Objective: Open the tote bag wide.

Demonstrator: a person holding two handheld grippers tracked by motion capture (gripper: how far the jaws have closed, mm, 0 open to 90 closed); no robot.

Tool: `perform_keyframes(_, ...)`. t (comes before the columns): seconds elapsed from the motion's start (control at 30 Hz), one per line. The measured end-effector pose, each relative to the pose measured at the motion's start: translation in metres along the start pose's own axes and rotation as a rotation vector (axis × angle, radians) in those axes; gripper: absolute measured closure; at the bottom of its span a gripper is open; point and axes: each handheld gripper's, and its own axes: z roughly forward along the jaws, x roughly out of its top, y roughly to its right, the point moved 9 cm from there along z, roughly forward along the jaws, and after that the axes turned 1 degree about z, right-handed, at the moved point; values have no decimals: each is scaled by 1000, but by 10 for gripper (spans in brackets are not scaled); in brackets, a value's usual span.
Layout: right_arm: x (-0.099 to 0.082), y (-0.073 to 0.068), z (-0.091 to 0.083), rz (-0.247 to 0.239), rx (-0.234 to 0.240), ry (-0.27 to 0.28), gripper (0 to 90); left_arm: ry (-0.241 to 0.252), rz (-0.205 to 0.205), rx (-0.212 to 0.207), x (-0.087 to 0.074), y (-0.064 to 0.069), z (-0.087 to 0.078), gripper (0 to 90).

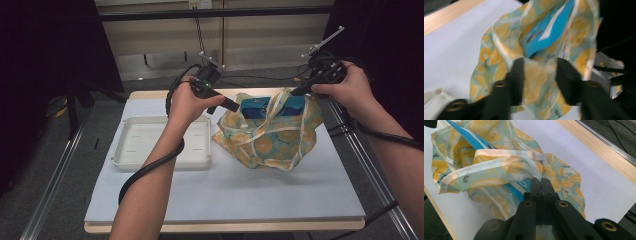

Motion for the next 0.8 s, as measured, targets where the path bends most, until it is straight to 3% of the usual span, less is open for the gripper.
perform_keyframes(0.03,0,0,0,3,0,0,900,-7,-1,16,-3,-1,1,460)
perform_keyframes(0.07,0,0,0,3,0,0,900,-41,23,37,-7,-3,1,460)
perform_keyframes(0.1,-1,0,1,4,0,-2,900,-55,36,68,-9,-6,1,351)
perform_keyframes(0.17,-1,0,1,3,0,-4,900,-79,28,105,-15,-9,0,260)
perform_keyframes(0.27,-2,-1,1,4,-1,-5,900,-96,8,91,-24,-10,4,217)
perform_keyframes(0.3,-2,-1,1,0,-3,-4,900,-107,-5,72,-27,-10,6,272)
perform_keyframes(0.33,-2,-1,1,0,-3,-4,900,-106,-20,45,-29,-8,9,272)
perform_keyframes(0.4,-2,0,1,-1,-4,-4,900,-98,-15,-2,-30,-7,14,387)
perform_keyframes(0.43,-2,-1,1,6,-5,-4,900,-108,-14,-14,-31,-6,15,606)
perform_keyframes(0.5,-1,-1,1,8,-6,-3,900,-113,-5,-21,-31,-6,18,653)
perform_keyframes(0.53,-2,0,1,-1,-4,-3,900,-110,-21,-43,-30,-4,20,710)
perform_keyframes(0.57,-2,-1,1,5,-4,-6,900,-121,-9,-65,-30,-3,20,815)
perform_keyframes(0.6,-2,0,1,8,-4,-5,900,-108,-11,-66,-28,-2,20,866)
perform_keyframes(0.73,-2,1,1,0,-4,-4,900,-96,-19,-77,-20,5,14,900)
perform_keyframes(0.77,-2,1,0,4,-4,-3,900,-107,8,-74,-19,5,11,900)
perform_keyframes(0.8,-2,1,1,5,-2,1,900,-73,-20,-81,-14,9,10,900)
